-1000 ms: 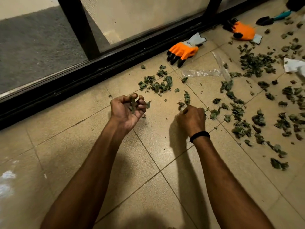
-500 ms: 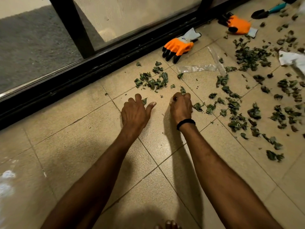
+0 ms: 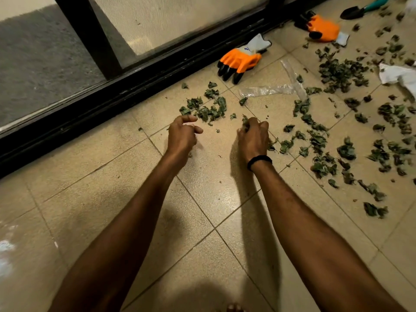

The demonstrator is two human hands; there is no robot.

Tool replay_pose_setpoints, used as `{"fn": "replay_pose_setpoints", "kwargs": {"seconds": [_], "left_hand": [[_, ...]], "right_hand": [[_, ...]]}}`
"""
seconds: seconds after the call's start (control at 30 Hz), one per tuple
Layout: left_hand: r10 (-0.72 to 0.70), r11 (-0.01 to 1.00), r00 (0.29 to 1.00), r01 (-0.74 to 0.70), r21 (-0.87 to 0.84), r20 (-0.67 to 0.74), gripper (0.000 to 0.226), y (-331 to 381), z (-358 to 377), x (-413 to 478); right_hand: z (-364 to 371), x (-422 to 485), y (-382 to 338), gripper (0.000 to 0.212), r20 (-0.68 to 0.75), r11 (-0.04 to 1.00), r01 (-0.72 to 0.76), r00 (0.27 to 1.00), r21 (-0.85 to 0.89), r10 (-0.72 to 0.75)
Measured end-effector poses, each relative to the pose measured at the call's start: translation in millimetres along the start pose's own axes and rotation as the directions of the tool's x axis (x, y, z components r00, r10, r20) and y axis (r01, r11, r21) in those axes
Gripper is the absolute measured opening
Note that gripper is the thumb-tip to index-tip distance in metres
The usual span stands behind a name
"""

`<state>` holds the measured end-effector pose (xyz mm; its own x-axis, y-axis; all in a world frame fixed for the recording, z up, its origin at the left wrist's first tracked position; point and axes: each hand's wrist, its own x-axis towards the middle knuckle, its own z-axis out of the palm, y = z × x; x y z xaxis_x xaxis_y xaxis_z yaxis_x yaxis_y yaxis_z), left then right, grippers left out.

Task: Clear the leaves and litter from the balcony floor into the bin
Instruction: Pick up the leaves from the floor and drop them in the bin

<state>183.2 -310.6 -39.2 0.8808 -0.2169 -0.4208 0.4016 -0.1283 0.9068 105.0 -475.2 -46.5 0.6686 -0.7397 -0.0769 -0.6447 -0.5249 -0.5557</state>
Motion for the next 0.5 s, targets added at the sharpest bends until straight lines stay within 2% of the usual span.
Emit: {"fn": "replay_pose_setpoints", "kwargs": {"seconds": [0.03, 0.1, 0.13, 0.17, 0.27, 0.33, 0.4, 0.5], "left_hand": [[0.031, 0.999, 0.999, -0.03, 0.026, -0.025, 0.035, 4.8, 1.2, 4.4], [0.22, 0.944, 0.973, -0.195, 0.266, -0.069, 0.029, 9.7, 3.5, 14.1], [0.331, 0.867, 0.942, -0.281, 0.413, -0.054, 0.027, 9.1, 4.3, 19.8], [0.411, 0.766, 0.912, -0.336, 0.548, -0.015, 0.033, 6.7, 5.5, 25.9], [0.452, 0.488, 0.89, -0.31, 0.816, 0.068, 0.058, -6.0, 10.0, 44.3], [0.447, 0.385, 0.89, -0.282, 0.879, 0.09, 0.059, -12.8, 10.9, 50.9], [0.444, 0.374, 0.891, -0.281, 0.884, 0.096, 0.05, -18.7, 11.4, 51.7], [0.493, 0.425, 0.862, -0.359, 0.831, 0.12, 0.032, -23.3, 10.7, 52.4]], "right_hand": [[2.7, 1.1, 0.5, 0.017, -0.001, 1.0, 0.01, 1.0, -0.015, -0.01], [6.0, 2.1, -2.4, 0.007, -0.008, 1.0, 0.003, 1.0, -0.001, -0.003], [7.2, 2.8, -4.9, 0.005, -0.009, 0.999, 0.001, 1.0, 0.04, -0.001], [8.5, 4.1, -7.0, 0.011, -0.017, 0.996, 0.005, 1.0, 0.086, -0.004], [6.1, 10.0, -18.0, 0.013, -0.027, 0.986, -0.001, 1.0, 0.168, 0.005], [7.1, 19.2, -25.0, 0.01, -0.035, 0.988, 0.025, 0.999, 0.151, -0.02], [9.9, 26.3, -31.5, 0.015, -0.014, 0.99, 0.044, 0.999, 0.13, -0.043], [21.3, 29.3, -38.3, 0.03, 0.065, 0.989, 0.064, 0.995, 0.137, -0.074]]}}
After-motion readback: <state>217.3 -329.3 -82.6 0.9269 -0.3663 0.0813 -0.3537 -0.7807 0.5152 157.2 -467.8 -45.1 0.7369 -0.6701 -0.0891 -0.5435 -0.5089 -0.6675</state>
